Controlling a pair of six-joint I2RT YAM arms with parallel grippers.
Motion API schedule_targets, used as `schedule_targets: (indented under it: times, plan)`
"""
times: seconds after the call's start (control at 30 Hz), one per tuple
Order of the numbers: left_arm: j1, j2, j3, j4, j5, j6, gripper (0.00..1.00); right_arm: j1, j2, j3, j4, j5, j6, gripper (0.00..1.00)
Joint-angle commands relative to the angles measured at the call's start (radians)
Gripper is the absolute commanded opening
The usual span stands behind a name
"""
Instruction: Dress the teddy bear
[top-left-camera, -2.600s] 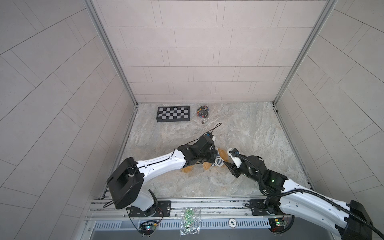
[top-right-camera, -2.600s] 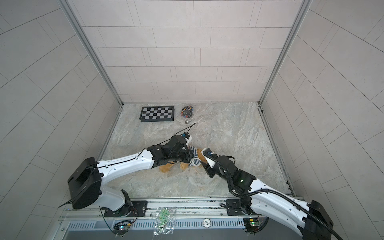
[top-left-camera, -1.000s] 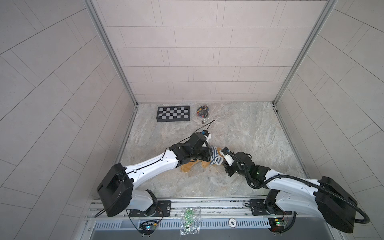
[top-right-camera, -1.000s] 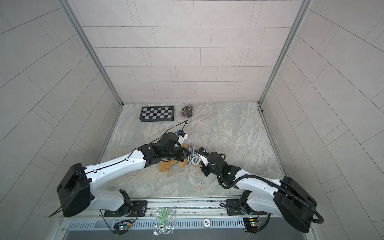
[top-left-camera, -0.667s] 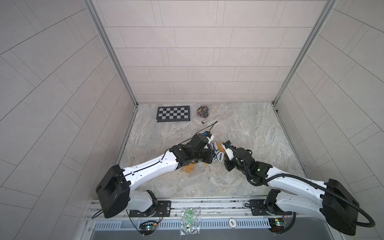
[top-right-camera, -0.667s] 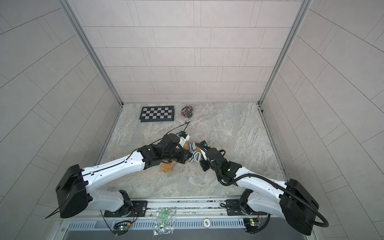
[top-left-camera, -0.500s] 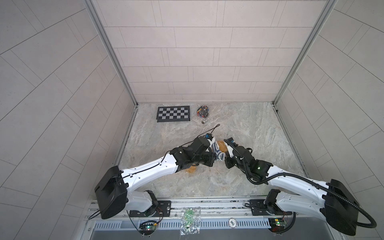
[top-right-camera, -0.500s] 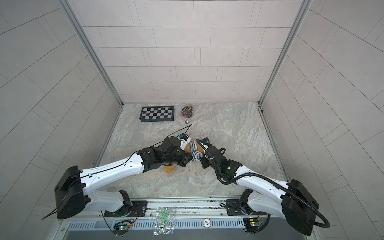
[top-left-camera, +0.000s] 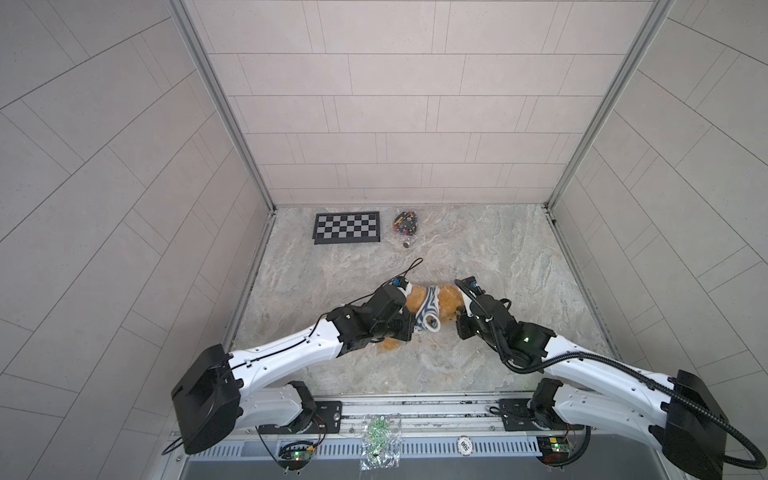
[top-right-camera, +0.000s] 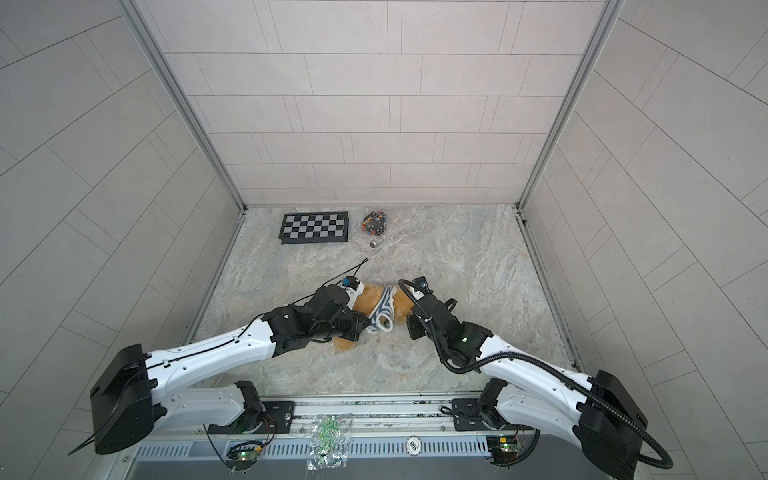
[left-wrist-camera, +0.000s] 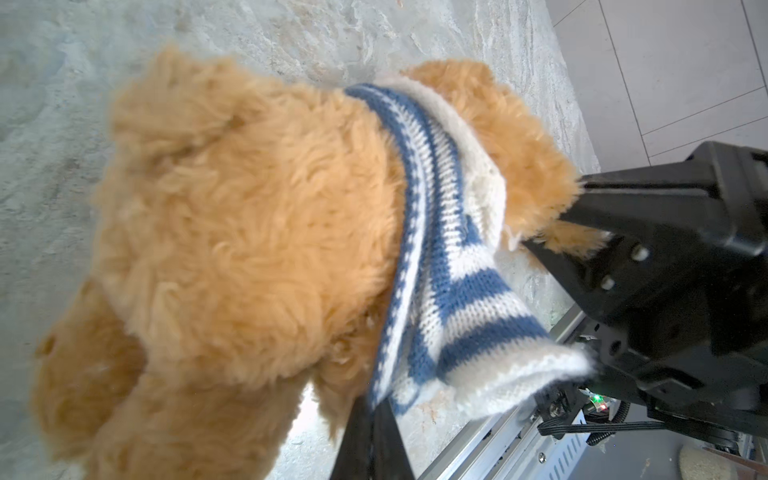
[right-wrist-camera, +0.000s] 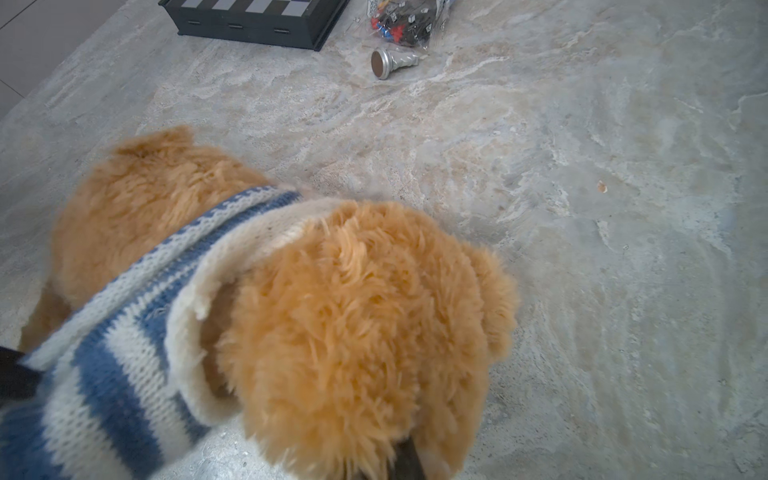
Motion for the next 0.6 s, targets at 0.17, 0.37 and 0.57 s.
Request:
schedule_targets:
  times: [0.17,0.37,0.57]
  plan:
    - [0.031,-0.006,-0.082,-0.092,0.071,0.078,0.00,-0.011,-0.031,0.040,-0.016,0.091,0.071,0.00]
    - [0.031,0.009,-0.105,-0.124,0.050,0.118,0.00,-0.011,-0.037,0.051,-0.028,0.091,0.073,0.00]
    - [0.073,-0.025,-0.131,-0.152,0.034,0.140,0.00,-0.017,-0.070,0.057,-0.063,0.105,0.078,0.00]
